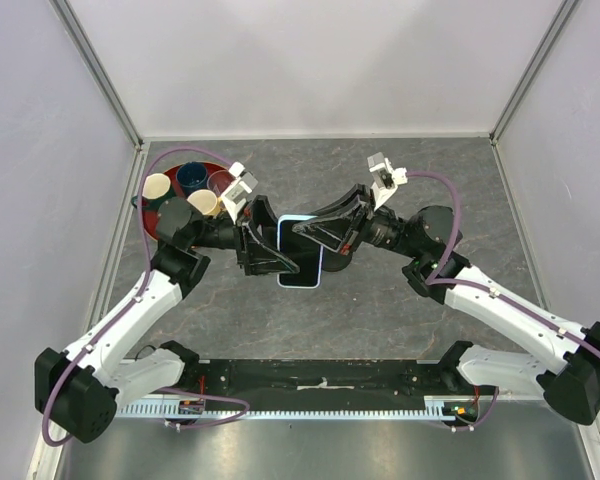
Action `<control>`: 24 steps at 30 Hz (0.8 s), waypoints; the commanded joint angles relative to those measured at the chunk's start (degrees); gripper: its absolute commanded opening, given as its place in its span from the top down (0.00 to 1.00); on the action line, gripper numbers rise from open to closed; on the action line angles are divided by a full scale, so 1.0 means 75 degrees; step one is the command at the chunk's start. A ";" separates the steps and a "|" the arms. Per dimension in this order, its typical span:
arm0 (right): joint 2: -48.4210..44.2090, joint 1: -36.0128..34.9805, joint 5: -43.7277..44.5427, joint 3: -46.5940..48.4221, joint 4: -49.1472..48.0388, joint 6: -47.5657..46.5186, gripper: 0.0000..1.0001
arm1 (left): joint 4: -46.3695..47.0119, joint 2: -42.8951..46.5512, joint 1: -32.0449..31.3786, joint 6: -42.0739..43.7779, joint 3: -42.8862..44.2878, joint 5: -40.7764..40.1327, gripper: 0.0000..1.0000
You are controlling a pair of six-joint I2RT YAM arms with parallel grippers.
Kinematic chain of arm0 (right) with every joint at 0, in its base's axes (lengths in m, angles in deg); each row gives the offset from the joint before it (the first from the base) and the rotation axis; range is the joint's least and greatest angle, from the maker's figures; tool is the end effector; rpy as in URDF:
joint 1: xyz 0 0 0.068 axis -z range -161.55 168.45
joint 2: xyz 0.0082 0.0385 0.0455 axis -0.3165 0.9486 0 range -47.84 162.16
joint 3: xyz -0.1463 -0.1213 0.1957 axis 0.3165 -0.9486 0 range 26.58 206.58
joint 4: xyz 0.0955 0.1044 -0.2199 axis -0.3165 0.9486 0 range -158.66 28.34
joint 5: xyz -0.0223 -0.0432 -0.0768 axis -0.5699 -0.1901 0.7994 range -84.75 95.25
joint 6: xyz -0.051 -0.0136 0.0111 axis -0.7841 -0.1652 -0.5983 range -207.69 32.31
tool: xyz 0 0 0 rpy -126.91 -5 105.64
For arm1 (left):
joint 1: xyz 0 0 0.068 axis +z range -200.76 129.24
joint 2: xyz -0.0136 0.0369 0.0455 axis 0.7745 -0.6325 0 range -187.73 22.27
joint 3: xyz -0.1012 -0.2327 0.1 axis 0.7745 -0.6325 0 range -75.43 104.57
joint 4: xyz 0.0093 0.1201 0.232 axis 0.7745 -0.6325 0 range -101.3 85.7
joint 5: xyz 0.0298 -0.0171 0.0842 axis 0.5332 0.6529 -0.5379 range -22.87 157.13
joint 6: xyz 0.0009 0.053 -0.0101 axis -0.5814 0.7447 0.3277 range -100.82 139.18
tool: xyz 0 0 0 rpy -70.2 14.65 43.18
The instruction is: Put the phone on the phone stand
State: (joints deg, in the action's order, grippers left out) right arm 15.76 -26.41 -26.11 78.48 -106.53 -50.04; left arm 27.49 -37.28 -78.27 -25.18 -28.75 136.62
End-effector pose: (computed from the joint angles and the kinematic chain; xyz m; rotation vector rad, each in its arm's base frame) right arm 0.1630 0.1884 0.4051 -0.6256 1.1831 1.5494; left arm 0.1798 -0.1314 0.3730 1.0086 1.4019 -1.7138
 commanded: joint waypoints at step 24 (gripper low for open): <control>-0.1612 -0.0931 0.0512 -0.1446 0.2696 -0.1353 0.02 | -0.1614 0.0498 -0.0024 0.1333 0.0538 -0.1332 0.98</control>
State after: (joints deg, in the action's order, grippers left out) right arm 2.64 -31.42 -18.44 73.12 -81.26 -62.32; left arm 13.94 -35.09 -78.27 -16.65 -27.37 128.77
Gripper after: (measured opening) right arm 0.979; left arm 0.180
